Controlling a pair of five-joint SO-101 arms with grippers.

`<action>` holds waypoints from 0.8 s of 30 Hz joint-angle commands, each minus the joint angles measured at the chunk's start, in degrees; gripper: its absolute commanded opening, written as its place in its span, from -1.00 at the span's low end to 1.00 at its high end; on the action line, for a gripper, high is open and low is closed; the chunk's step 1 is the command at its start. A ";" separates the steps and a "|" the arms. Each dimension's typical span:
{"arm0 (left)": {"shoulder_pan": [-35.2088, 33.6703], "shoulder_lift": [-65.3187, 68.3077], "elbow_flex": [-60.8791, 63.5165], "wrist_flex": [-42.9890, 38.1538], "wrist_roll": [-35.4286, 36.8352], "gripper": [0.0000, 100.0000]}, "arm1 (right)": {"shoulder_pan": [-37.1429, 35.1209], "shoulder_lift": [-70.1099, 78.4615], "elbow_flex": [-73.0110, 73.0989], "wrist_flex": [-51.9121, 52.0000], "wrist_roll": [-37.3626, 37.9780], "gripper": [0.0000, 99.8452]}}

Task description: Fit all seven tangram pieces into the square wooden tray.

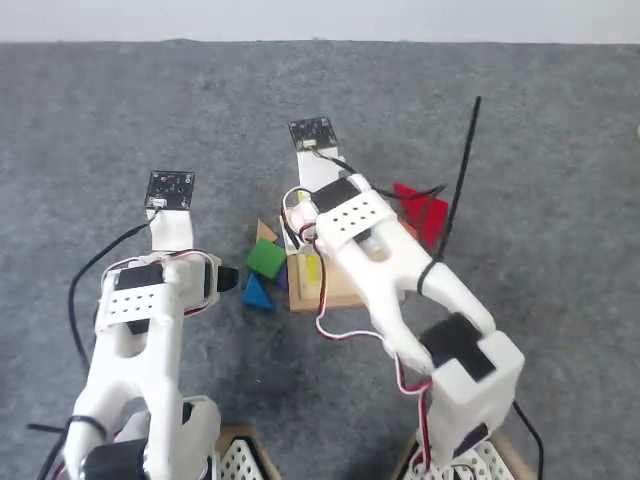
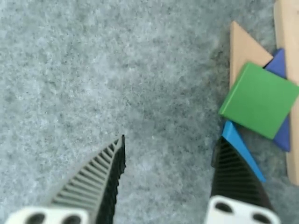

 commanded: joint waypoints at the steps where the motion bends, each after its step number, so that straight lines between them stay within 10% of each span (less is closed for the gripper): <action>1: 0.18 -1.85 -0.40 -1.32 0.44 -0.41 | -1.80 0.92 -2.37 -1.80 -0.79 -0.99; 13: 0.18 -1.85 -0.40 -1.32 0.44 -0.41 | -3.56 1.80 -2.20 -2.68 -0.35 -0.95; 24: 0.18 -1.85 -0.40 -1.32 0.44 -0.41 | -3.12 1.89 -1.93 -1.89 -0.44 -0.41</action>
